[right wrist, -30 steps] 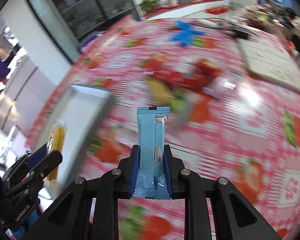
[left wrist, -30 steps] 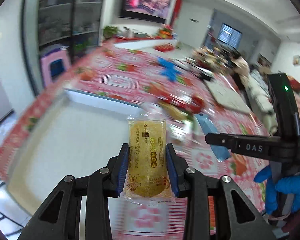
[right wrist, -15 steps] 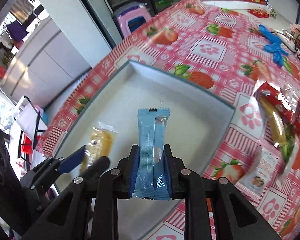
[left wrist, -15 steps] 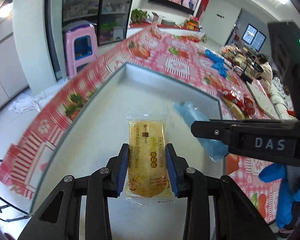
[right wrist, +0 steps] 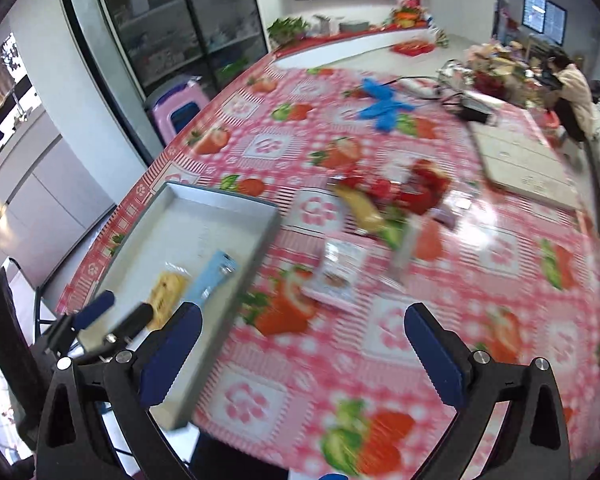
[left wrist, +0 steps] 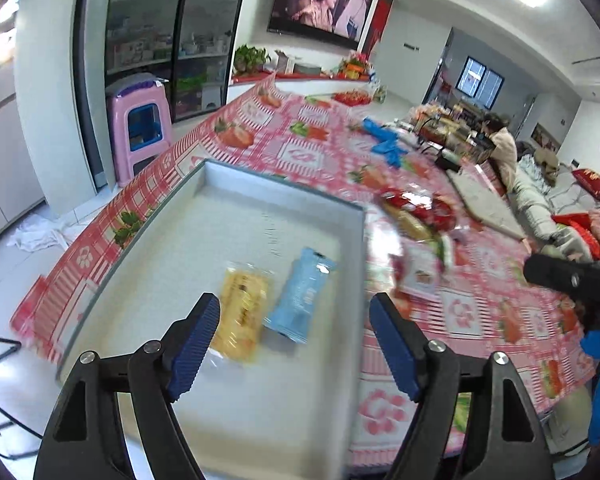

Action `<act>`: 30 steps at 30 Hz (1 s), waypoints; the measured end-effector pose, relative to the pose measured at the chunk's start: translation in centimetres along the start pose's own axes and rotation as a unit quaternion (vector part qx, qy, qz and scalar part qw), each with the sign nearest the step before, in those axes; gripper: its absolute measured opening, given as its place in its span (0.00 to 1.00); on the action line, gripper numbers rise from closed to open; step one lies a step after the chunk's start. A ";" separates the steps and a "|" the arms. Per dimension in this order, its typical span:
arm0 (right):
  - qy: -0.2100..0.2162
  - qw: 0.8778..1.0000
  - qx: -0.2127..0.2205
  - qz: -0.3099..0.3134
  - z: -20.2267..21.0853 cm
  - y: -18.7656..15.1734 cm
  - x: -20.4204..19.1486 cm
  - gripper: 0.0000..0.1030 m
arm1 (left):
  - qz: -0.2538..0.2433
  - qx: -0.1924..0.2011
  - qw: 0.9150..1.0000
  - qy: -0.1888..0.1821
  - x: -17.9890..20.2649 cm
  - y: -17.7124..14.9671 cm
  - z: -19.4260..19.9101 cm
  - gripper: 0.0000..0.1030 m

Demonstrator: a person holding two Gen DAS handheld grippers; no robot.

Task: Organize snacks
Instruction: 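Lift both tools away from the box toward the remaining snacks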

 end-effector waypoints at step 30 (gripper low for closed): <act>0.048 0.988 0.050 -0.138 7.9 -2.6 14.7 0.99 | -0.107 0.018 0.994 0.015 11.5 4.5 9.4 0.85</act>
Point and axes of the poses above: each gripper's, at about its wrist camera, not at the fingertips, and z roughly against the way its jaws point, x to its right, y to its top, the point moved 2 cm from there along -z, roughly the way its jaws point, and after that the axes turned 5 degrees about -z, right-handed, at the moved point
